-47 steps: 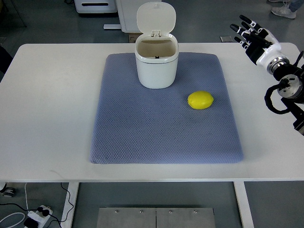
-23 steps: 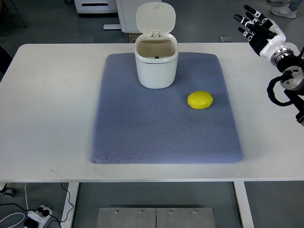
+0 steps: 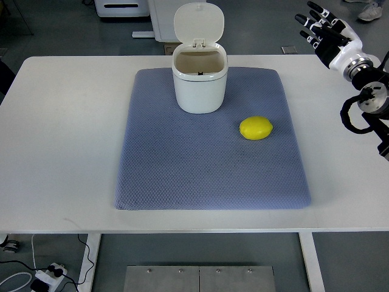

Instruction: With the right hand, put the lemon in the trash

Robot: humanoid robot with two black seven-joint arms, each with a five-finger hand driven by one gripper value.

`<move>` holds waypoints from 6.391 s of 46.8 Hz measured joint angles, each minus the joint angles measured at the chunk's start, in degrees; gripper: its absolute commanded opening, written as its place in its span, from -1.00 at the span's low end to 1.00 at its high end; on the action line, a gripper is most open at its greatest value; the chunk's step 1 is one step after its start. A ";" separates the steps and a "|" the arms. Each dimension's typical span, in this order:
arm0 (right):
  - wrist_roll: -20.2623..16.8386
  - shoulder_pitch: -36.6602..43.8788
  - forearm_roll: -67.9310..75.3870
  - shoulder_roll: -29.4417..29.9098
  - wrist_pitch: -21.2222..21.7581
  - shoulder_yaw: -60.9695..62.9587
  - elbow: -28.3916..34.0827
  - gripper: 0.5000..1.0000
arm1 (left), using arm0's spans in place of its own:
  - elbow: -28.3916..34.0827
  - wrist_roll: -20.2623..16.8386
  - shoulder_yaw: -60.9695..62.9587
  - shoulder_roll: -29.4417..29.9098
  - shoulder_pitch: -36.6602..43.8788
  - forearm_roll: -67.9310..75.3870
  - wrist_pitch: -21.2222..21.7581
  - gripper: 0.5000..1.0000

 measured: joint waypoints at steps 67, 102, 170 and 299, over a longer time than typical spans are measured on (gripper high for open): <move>11.42 -0.55 -29.69 -24.73 -7.41 -32.34 33.70 1.00 | 0.00 0.00 0.00 0.00 0.00 0.00 0.00 1.00; 11.36 2.76 -32.96 -14.54 -11.14 -38.89 25.24 0.97 | 0.00 0.00 0.00 0.00 0.00 0.00 0.00 1.00; 12.85 2.66 -34.81 -7.55 -13.85 -45.00 18.30 0.67 | -0.01 0.00 0.00 0.00 0.00 0.00 0.00 1.00; 11.04 13.95 -28.58 -15.59 1.21 -35.65 11.14 -1.00 | 0.00 0.01 0.01 0.00 0.02 0.00 0.00 1.00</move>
